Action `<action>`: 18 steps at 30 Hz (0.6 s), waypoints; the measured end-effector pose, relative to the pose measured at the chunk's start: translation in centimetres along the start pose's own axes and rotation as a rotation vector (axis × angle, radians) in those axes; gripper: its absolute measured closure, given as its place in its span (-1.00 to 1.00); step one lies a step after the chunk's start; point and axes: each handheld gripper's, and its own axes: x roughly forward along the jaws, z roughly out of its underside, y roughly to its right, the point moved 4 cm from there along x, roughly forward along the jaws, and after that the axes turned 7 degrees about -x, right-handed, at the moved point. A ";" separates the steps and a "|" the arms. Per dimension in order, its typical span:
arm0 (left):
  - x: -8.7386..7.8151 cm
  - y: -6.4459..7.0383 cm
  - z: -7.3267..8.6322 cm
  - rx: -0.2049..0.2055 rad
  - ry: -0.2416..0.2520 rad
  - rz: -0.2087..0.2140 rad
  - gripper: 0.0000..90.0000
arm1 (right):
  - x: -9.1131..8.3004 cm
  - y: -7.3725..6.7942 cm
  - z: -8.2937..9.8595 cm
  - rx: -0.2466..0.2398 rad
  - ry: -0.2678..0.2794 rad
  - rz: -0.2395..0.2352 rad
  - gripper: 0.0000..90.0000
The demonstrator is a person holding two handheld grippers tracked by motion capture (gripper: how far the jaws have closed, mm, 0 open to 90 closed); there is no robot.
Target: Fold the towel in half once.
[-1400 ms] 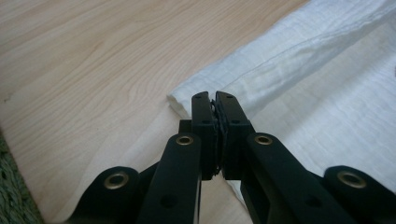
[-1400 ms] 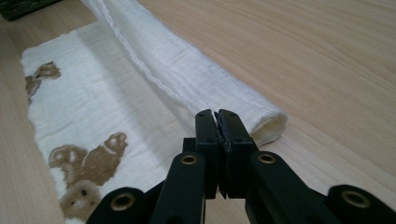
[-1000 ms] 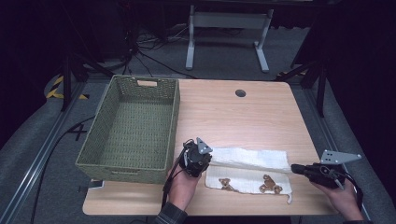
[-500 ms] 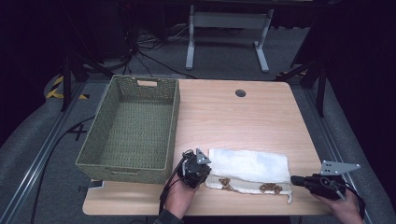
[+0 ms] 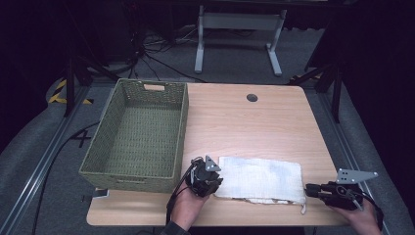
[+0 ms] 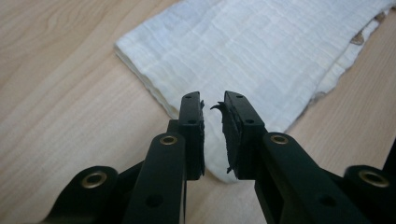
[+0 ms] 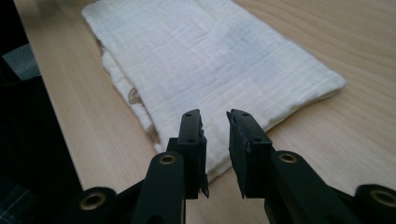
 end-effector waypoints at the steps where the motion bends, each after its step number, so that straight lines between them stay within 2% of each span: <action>1: 0.3 -0.5 -0.7 0.009 -0.006 -0.016 0.69 | 0.4 0.6 -0.5 -0.004 -0.004 0.012 0.68; 3: 0.9 -0.9 -1.3 0.010 0.005 -0.042 0.66 | 0.7 1.2 -0.9 0.006 -0.005 0.018 0.68; 4: 0.9 -0.9 -1.3 0.010 0.005 -0.042 0.63 | 0.9 1.6 -1.1 0.008 -0.008 0.032 0.68; 5: 1.5 -1.4 -2.0 -0.003 0.005 -0.048 0.62 | 1.1 2.0 -1.4 0.014 -0.007 0.041 0.68; 7: 1.9 -1.7 -2.5 -0.001 0.012 -0.055 0.62 | 1.3 2.3 -1.6 0.017 -0.008 0.044 0.67; 10: 2.9 -2.5 -3.5 -0.010 0.018 -0.069 0.62 | 2.0 3.7 -2.1 0.022 -0.015 0.069 0.67; 13: 3.9 -3.4 -4.5 -0.015 0.000 -0.096 0.62 | 2.9 5.1 -2.7 0.028 -0.026 0.095 0.68; 16: 4.7 -4.1 -5.0 -0.025 -0.008 -0.102 0.59 | 3.5 6.4 -3.1 0.042 -0.031 0.116 0.66; 18: 5.3 -4.5 -5.1 -0.041 -0.014 -0.092 0.57 | 3.9 7.2 -3.1 0.047 -0.047 0.123 0.65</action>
